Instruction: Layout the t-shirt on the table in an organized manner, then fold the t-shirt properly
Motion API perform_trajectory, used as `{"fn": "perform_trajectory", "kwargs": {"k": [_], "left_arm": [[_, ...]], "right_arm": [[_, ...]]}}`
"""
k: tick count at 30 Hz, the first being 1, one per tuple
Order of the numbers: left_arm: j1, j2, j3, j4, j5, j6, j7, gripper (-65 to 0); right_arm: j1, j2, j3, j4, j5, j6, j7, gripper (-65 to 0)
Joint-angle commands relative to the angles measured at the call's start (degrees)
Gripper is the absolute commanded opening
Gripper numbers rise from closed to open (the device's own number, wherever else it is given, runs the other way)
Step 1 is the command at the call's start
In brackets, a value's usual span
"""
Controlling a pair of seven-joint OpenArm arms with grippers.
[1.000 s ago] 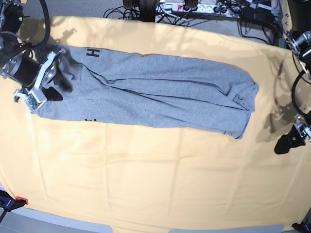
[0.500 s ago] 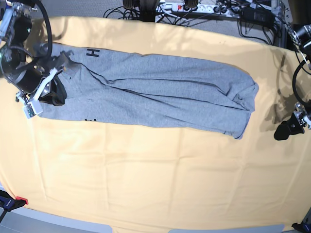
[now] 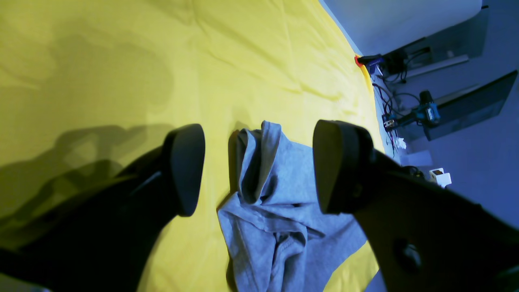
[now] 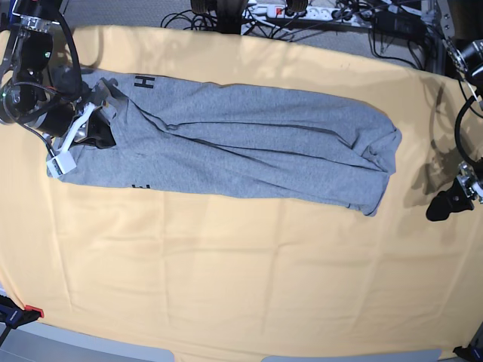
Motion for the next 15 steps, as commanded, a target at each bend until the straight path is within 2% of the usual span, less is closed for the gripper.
{"fn": "perform_trajectory", "kwargs": {"k": [1,12,15], "left_arm": [[-1.3,-1.6,-0.4,0.8,-1.4,-0.4,-0.6,-21.6],[-1.3,-1.6,-0.4,0.8,-1.4,-0.8,-0.6,-21.6],[-1.3,-1.6,-0.4,0.8,-1.4,-0.8,-0.6,-21.5]], "right_arm": [[0.7,1.1,0.3,1.9,1.4,0.3,0.9,-65.0],[0.5,1.1,0.3,2.8,1.5,0.3,-2.6,-65.0],[0.4,1.1,0.3,3.0,5.1,0.3,-4.5,-65.0]]}}
